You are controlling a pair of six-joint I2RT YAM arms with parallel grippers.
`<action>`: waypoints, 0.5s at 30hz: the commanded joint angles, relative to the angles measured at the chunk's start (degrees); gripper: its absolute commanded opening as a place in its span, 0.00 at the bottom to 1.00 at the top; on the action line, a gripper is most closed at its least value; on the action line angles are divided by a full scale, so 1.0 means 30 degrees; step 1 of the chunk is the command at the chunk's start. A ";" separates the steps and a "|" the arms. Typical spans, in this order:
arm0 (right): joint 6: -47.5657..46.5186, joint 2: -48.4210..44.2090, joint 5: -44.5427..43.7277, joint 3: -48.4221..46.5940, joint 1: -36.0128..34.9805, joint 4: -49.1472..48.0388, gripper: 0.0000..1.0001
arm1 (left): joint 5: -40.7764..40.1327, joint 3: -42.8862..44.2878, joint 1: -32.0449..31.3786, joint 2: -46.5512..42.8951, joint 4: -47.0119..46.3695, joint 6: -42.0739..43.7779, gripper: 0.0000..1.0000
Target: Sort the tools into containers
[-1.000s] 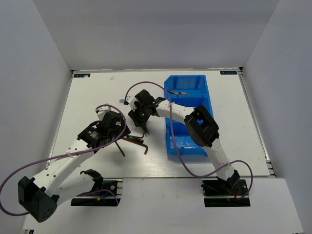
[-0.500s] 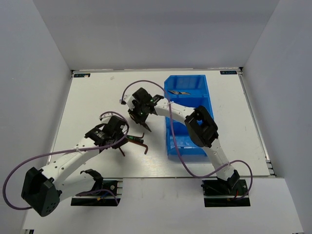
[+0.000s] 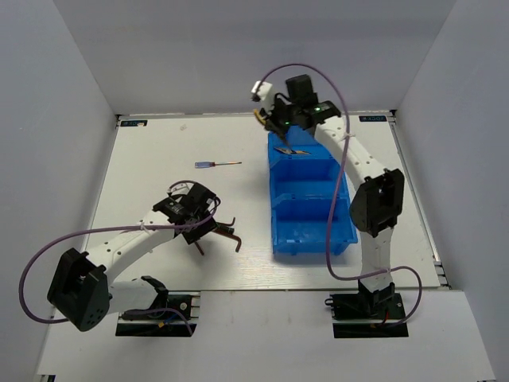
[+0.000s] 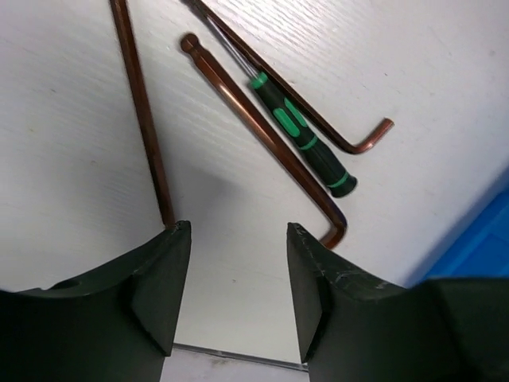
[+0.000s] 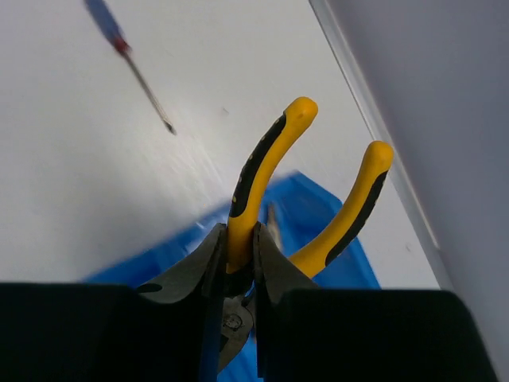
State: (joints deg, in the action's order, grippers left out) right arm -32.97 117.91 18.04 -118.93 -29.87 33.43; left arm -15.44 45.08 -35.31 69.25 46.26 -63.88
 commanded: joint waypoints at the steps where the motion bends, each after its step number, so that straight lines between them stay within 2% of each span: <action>1: -0.3713 -0.0015 0.0165 0.0884 0.2247 0.0548 0.00 | -0.1821 0.0036 0.0256 -0.0174 0.1367 0.0782 0.62; 3: -0.5641 -0.0102 0.1446 0.1844 0.3589 -0.0181 0.00 | -0.1999 -0.0492 0.0256 -0.0174 0.1601 0.0959 0.62; 7: -0.8280 0.0478 0.2773 0.2818 0.4710 -0.1356 0.00 | -0.2001 -0.1519 0.0256 0.0000 0.1398 0.0960 0.63; 15: -0.9485 0.1918 0.3681 0.2758 0.5356 -0.2850 0.00 | -0.1999 -0.2310 0.0256 0.0353 0.0842 0.0960 0.63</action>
State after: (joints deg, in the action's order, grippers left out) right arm -56.86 124.60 24.62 -110.61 -13.32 31.22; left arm -19.66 38.83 -34.65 70.35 50.00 -61.39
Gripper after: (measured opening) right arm 0.199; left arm 0.633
